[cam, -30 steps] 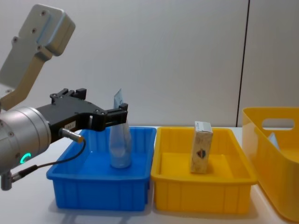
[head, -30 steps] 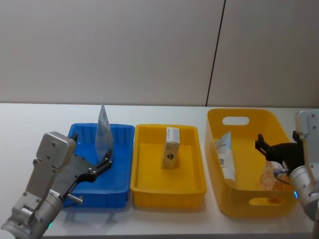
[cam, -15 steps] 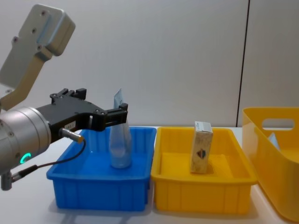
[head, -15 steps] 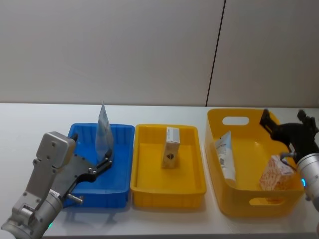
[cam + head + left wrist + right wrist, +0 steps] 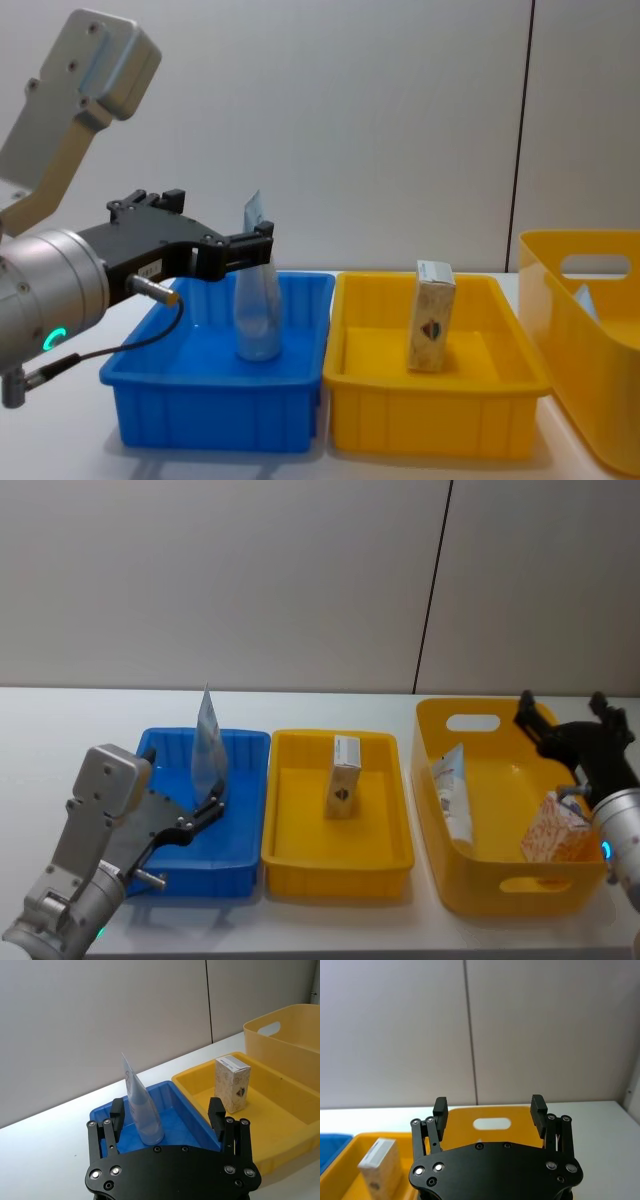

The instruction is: Bimanual collaborative sorting of washing and personal care products

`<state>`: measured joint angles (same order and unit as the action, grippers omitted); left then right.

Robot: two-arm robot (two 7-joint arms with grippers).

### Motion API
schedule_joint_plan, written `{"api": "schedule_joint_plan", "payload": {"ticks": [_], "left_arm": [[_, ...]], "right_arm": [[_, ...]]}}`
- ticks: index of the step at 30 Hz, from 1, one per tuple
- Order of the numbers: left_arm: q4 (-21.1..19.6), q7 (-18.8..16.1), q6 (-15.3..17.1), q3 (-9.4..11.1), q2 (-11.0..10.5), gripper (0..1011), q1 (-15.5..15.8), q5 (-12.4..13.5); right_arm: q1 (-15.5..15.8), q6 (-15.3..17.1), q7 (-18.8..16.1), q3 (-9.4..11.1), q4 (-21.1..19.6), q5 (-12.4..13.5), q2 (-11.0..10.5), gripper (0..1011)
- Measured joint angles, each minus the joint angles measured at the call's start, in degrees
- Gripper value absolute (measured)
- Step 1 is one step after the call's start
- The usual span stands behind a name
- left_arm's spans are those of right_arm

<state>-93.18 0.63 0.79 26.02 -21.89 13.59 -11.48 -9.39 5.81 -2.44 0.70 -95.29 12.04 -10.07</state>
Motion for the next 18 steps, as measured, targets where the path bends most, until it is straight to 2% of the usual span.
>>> {"api": "schedule_joint_plan", "payload": {"ticks": [2,14,15,16,17,18], "left_arm": [[0.0,0.0,0.0,0.0,0.0,1002,0.0,0.0],[0.0,0.0,0.0,0.0,0.0,1001,0.0,0.0],[0.0,0.0,0.0,0.0,0.0,1001,0.0,0.0],[0.0,0.0,0.0,0.0,0.0,1001,0.0,0.0],[0.0,0.0,0.0,0.0,0.0,1001,0.0,0.0],[0.0,0.0,0.0,0.0,0.0,1001,0.0,0.0]], "right_arm": [[0.6,-0.2,-0.1,-0.8,-0.3,0.3,-0.5,1003],[6.9,-2.6,-1.0,-9.2,-4.0,3.0,-6.2,1003],[6.9,-2.6,-1.0,-9.2,-4.0,3.0,-6.2,1003],[8.0,-3.1,-1.1,-10.6,-4.6,3.5,-7.2,1003],[8.0,-3.1,-1.1,-10.6,-4.6,3.5,-7.2,1003],[8.5,-3.3,-1.2,-11.5,-5.0,3.7,-7.8,1004]]}}
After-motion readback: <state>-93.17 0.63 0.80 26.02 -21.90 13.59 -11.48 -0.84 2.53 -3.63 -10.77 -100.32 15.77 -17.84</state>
